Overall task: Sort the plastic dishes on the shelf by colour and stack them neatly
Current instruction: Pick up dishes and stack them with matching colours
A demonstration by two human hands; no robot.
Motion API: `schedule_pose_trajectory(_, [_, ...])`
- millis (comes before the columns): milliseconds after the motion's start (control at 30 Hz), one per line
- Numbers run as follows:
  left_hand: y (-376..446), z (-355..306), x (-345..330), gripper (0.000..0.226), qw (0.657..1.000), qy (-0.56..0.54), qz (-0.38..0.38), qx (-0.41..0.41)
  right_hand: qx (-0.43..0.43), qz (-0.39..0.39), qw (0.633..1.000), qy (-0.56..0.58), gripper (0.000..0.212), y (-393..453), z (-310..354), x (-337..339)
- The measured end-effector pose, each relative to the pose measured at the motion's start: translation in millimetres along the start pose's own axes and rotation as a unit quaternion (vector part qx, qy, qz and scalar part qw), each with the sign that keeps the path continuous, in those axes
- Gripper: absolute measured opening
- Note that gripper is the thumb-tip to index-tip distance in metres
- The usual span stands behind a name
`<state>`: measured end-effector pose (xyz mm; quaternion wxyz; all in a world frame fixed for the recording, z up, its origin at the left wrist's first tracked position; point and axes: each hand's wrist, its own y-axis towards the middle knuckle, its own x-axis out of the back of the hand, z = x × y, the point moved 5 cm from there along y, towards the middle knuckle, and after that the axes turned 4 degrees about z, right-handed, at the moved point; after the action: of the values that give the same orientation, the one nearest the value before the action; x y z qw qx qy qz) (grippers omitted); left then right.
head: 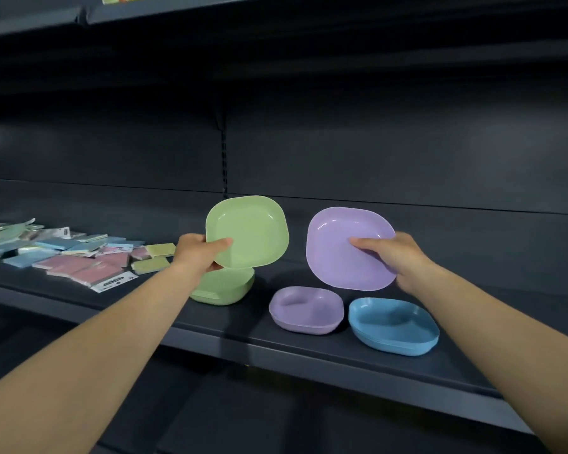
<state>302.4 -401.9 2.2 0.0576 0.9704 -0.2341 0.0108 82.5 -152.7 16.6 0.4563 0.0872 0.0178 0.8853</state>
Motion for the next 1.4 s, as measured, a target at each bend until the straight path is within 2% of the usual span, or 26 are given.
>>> schedule_pose_trajectory(200, [32, 9, 26, 0.017, 0.999, 0.027, -0.003, 0.018, -0.030, 0.022, 0.999, -0.005, 0.049, 22, -17, -30])
schedule_pose_trajectory(367, [60, 28, 39, 0.038, 0.996, 0.060, 0.021, 0.057, -0.060, 0.022, 0.997, -0.041, 0.042, 30, -35, -45])
schedule_pose_trajectory(500, [87, 49, 47, 0.034, 0.990, 0.092, 0.047, 0.094, -0.079, -0.005, 0.991, -0.104, 0.034, 32, -56, -58])
schedule_pose_trajectory(633, [110, 70, 52, 0.046, 0.980, 0.137, 0.068, 0.126, -0.102, -0.031, 0.977, -0.185, 0.040, 36, -76, -71])
schedule_pose_trajectory(733, [123, 83, 52, 0.027, 0.973, 0.158, 0.086, 0.148, -0.112, -0.040, 0.964, -0.236, 0.042, 38, -82, -78])
schedule_pose_trajectory(867, [129, 93, 46, 0.035, 0.967, 0.181, 0.103, 0.147, -0.112, -0.046, 0.942, -0.313, 0.058, 34, -80, -82])
schedule_pose_trajectory(967, [133, 106, 44, 0.035, 0.966, 0.159, 0.126, 0.159, -0.108, -0.024, 0.928, -0.355, 0.059, 27, -79, -88])
schedule_pose_trajectory(1133, [129, 116, 42, 0.032, 0.960, 0.197, 0.140, 0.143, -0.118, 0.016, 0.923, -0.367, 0.055, 23, -84, -102])
schedule_pose_trajectory(1400, [125, 111, 40, 0.054, 0.935, 0.277, 0.181, 0.129, -0.132, 0.009, 0.933, -0.336, 0.055, 25, -92, -107])
